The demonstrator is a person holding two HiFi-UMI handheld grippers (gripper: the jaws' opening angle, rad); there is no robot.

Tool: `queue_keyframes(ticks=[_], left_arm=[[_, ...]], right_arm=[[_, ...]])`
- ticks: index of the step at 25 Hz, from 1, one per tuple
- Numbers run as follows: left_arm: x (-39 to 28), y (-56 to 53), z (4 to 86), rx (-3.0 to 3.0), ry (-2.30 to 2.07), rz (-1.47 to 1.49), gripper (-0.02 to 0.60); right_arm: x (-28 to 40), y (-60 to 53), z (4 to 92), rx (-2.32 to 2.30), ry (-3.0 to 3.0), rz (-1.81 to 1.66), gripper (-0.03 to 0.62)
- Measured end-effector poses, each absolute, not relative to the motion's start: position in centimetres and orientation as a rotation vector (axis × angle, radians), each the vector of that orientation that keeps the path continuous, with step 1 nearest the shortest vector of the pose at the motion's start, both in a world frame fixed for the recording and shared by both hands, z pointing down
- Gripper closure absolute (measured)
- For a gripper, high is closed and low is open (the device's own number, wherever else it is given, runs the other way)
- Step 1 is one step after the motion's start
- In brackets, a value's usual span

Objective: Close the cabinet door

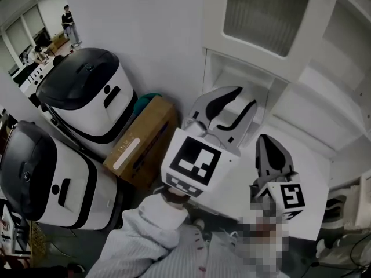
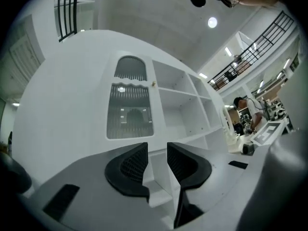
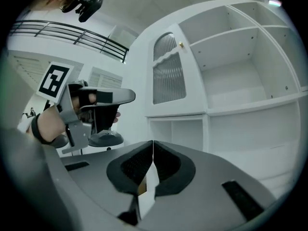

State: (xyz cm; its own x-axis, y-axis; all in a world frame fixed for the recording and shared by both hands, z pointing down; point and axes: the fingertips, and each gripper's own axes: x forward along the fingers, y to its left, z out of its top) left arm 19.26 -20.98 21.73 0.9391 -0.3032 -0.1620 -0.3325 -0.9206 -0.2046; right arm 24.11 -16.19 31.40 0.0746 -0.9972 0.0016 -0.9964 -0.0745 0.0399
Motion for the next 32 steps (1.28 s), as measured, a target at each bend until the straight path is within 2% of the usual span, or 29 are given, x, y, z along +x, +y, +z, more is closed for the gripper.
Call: queue_keyframes(ticks=[13, 23, 32], left_arm=[[12.3, -19.1, 28.8, -3.069, 0.537, 0.144, 0.563], [12.4, -17.7, 32.5, -3.120, 0.483, 0.127, 0.571], [13.5, -16.2, 32.4, -3.112, 0.434, 0.118, 0.571]], right_arm=[[17.1, -17.4, 32.4, 2.098, -2.272, -0.005, 0.582], [15.6, -17.0, 33.1, 2.062, -2.277, -0.011, 0.582], [16.1, -16.0, 32.8, 2.066, -2.281, -0.022, 0.582]])
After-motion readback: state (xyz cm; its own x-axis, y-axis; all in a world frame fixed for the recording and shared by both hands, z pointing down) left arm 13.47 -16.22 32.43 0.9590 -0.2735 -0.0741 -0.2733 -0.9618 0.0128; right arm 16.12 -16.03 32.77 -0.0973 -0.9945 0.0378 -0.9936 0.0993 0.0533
